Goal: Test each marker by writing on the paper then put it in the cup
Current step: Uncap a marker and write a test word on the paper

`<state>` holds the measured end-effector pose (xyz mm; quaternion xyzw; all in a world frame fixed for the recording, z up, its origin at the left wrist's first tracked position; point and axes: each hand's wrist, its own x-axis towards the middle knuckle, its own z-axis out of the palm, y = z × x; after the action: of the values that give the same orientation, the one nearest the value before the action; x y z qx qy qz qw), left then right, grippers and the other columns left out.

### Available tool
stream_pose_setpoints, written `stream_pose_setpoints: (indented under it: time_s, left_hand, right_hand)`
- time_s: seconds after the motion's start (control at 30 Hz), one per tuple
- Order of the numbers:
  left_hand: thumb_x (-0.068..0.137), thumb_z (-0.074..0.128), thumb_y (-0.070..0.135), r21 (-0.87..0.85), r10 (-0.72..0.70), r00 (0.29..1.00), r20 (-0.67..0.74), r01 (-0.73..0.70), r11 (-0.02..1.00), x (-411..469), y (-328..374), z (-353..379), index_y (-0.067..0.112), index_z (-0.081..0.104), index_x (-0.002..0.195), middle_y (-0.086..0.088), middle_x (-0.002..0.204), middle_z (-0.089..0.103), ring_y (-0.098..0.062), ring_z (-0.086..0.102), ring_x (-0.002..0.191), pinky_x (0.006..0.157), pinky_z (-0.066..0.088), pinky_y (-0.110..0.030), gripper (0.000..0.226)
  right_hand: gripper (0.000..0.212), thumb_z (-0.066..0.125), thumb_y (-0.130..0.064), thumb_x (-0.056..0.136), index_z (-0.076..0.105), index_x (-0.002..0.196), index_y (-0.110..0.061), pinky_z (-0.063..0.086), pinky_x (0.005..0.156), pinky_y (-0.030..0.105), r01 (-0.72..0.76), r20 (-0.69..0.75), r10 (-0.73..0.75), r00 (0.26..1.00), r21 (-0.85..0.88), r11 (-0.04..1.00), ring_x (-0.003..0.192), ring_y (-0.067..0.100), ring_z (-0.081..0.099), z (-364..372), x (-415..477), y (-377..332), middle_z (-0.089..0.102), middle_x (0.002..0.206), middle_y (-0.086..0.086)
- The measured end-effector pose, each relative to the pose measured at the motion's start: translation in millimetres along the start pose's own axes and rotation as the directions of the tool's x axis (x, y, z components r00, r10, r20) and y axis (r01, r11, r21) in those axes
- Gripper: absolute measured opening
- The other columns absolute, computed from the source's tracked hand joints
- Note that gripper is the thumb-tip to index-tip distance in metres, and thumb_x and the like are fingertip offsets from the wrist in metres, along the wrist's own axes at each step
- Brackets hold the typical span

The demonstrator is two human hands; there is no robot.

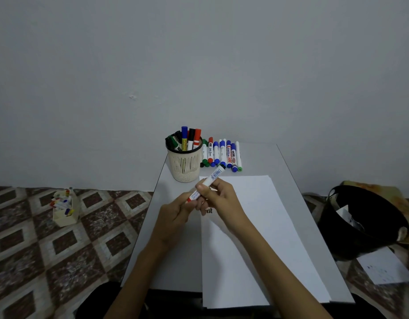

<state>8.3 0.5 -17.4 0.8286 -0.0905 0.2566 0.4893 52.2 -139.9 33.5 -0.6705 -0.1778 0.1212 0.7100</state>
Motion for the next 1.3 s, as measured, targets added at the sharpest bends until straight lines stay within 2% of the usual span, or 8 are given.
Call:
stream_pose_setpoints:
  time_s: [0.13, 0.27, 0.4, 0.67, 0.83, 0.93, 1.13, 1.3]
  left_hand:
    - [0.09, 0.038, 0.056, 0.001, -0.018, 1.0, -0.013, 0.018, 1.0, -1.2, 3.5, -0.2, 0.022, 0.06, 0.101, 0.011, 0.055, 0.048, -0.006, 0.043, 0.048, 0.047, 0.032, -0.014, 0.042]
    - [0.089, 0.048, 0.04, 0.25, -0.102, 0.994, -0.046, 0.11, 0.962, -0.3, -1.0, 0.1, 0.025, 0.06, 0.101, 0.014, 0.058, 0.048, -0.004, 0.047, 0.057, 0.055, 0.036, -0.017, 0.023]
    - [0.078, 0.043, 0.048, 0.491, -0.014, 0.996, 0.085, -0.03, 0.871, 1.9, -16.1, 6.0, 0.024, 0.068, 0.094, 0.004, 0.084, 0.059, -0.016, 0.051, 0.079, 0.066, 0.04, -0.033, 0.038]
    - [0.078, 0.041, 0.051, 0.528, -0.032, 0.992, 0.123, -0.038, 0.849, 1.9, -16.7, 6.8, 0.03, 0.065, 0.11, 0.007, 0.079, 0.053, -0.012, 0.045, 0.074, 0.063, 0.03, -0.029, 0.045]
    - [0.078, 0.038, 0.054, 0.52, -0.045, 0.992, 0.115, -0.021, 0.854, 2.6, -17.6, 8.3, 0.029, 0.067, 0.107, 0.006, 0.081, 0.055, -0.01, 0.044, 0.075, 0.065, 0.031, -0.029, 0.048]
    - [0.077, 0.037, 0.054, 0.51, -0.056, 0.992, 0.112, -0.009, 0.86, 1.9, -17.4, 8.2, 0.03, 0.067, 0.108, 0.005, 0.082, 0.055, -0.011, 0.045, 0.076, 0.067, 0.032, -0.029, 0.049]
    - [0.077, 0.04, 0.052, 0.502, -0.056, 0.993, 0.109, -0.006, 0.865, 2.2, -20.1, 9.1, 0.03, 0.067, 0.107, 0.006, 0.079, 0.054, -0.012, 0.046, 0.075, 0.065, 0.034, -0.031, 0.046]
    - [0.077, 0.04, 0.052, 0.492, -0.037, 0.995, 0.097, -0.015, 0.871, 1.7, -19.0, 9.4, 0.03, 0.067, 0.107, 0.01, 0.078, 0.049, -0.01, 0.043, 0.074, 0.065, 0.029, -0.029, 0.046]
  right_hand:
    - [0.017, 0.063, -0.015, 0.09, 0.062, 0.099, 0.0, 0.054, 0.054, 0.021, 0.059, -0.035, -0.06, 0.998, -0.02, 0.998, 0.056, 0.014, 0.063, -3.9, 1.1, -9.2, 0.07, 0.076, 0.008]
    - [0.013, 0.063, -0.003, 0.088, 0.052, 0.084, -0.002, 0.058, 0.059, 0.031, 0.098, -0.207, -0.049, 0.977, 0.234, 0.967, 0.065, 0.026, 0.068, -22.3, 9.2, -9.4, 0.067, 0.082, 0.02]
    - [0.007, 0.059, 0.005, 0.087, 0.057, 0.093, 0.002, 0.061, 0.067, 0.039, 0.038, -0.173, 0.021, 0.985, 0.329, 0.944, 0.079, 0.033, 0.07, -29.5, 8.4, 6.7, 0.068, 0.095, 0.025]
    - [0.031, 0.072, 0.006, 0.078, 0.047, 0.066, -0.008, 0.042, 0.044, 0.025, -0.054, -0.178, 0.075, 0.981, 0.122, 0.991, 0.044, 0.02, 0.053, -22.7, 0.9, 27.5, 0.061, 0.056, 0.005]
    - [0.031, 0.066, 0.01, 0.079, 0.046, 0.065, -0.01, 0.049, 0.055, 0.029, -0.098, -0.2, 0.094, 0.975, -0.01, 0.995, 0.053, 0.01, 0.06, -18.3, 1.8, 33.7, 0.062, 0.059, -0.007]
    - [0.032, 0.067, 0.009, 0.077, 0.048, 0.064, -0.013, 0.052, 0.062, 0.036, -0.098, -0.203, 0.085, 0.975, -0.054, 0.994, 0.068, 0.024, 0.064, -16.9, 3.0, 35.8, 0.064, 0.069, 0.007]
    - [0.038, 0.067, 0.009, 0.074, 0.05, 0.057, -0.02, 0.041, 0.045, 0.023, -0.082, -0.161, 0.074, 0.984, -0.046, 0.996, 0.049, 0.015, 0.049, -18.2, 4.3, 40.1, 0.054, 0.059, 0.005]
    - [0.035, 0.067, 0.01, 0.071, 0.049, 0.06, -0.018, 0.049, 0.059, 0.032, -0.047, -0.172, 0.02, 0.985, -0.156, 0.987, 0.059, 0.018, 0.053, -15.0, 4.9, 43.0, 0.054, 0.06, 0.003]
